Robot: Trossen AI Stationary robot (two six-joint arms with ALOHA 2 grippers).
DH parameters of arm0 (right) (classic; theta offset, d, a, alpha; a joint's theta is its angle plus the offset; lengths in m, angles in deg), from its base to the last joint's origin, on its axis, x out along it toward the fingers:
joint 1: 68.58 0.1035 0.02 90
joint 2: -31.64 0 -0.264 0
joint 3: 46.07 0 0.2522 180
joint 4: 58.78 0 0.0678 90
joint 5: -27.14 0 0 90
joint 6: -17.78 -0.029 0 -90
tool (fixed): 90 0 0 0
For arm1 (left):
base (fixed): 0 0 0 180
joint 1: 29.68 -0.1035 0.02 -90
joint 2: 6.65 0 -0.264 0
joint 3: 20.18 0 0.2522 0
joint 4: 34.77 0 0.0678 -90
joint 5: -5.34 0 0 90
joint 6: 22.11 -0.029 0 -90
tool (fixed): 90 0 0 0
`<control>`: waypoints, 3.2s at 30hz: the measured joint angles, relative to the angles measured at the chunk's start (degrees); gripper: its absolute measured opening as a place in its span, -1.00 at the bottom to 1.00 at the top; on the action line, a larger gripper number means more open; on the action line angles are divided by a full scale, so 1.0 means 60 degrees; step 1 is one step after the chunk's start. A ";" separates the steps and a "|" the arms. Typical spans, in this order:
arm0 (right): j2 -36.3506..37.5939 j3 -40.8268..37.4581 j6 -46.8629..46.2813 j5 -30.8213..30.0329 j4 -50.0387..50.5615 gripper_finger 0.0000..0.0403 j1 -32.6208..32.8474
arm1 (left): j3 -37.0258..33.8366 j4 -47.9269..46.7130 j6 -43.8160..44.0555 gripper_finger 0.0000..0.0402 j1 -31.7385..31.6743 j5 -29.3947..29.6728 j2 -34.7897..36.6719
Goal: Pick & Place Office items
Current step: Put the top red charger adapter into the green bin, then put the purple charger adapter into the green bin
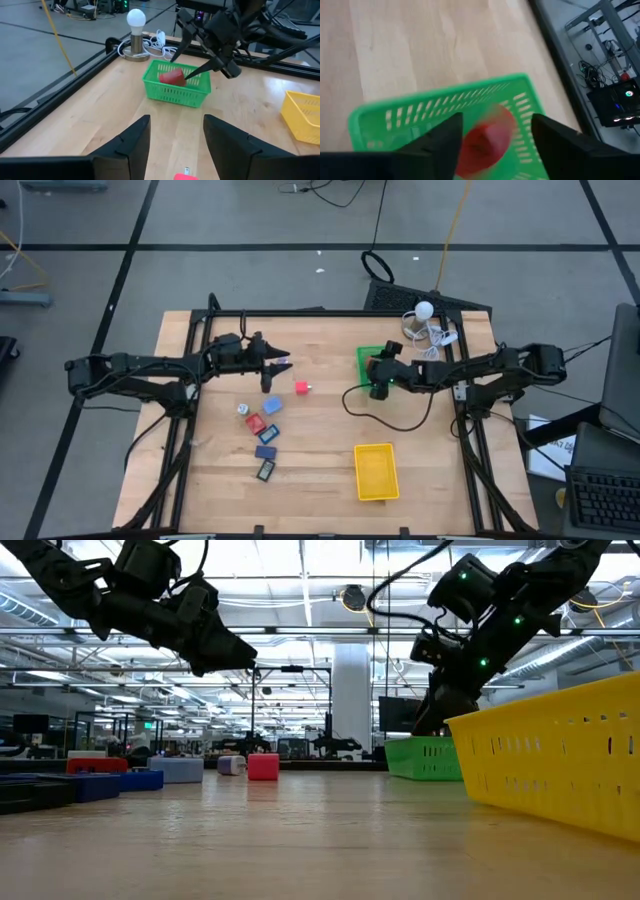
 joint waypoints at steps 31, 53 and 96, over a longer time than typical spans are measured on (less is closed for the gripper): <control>0.2995 0.0000 -0.0544 0.4522 -0.2023 0.28 0.0006 | 0.2234 -0.5932 0.0227 0.40 -0.1078 0.1756 -0.2247; 0.2994 0.0000 -0.1844 0.5595 -0.2127 0.26 0.0036 | 0.2521 -0.4912 -0.4390 0.47 -0.1023 0.1255 -0.4759; -0.1805 -0.0004 -0.0344 0.5547 -0.6748 0.26 0.0100 | 0.2641 -0.2740 0.1917 -0.34 0.0586 -0.3162 -0.2885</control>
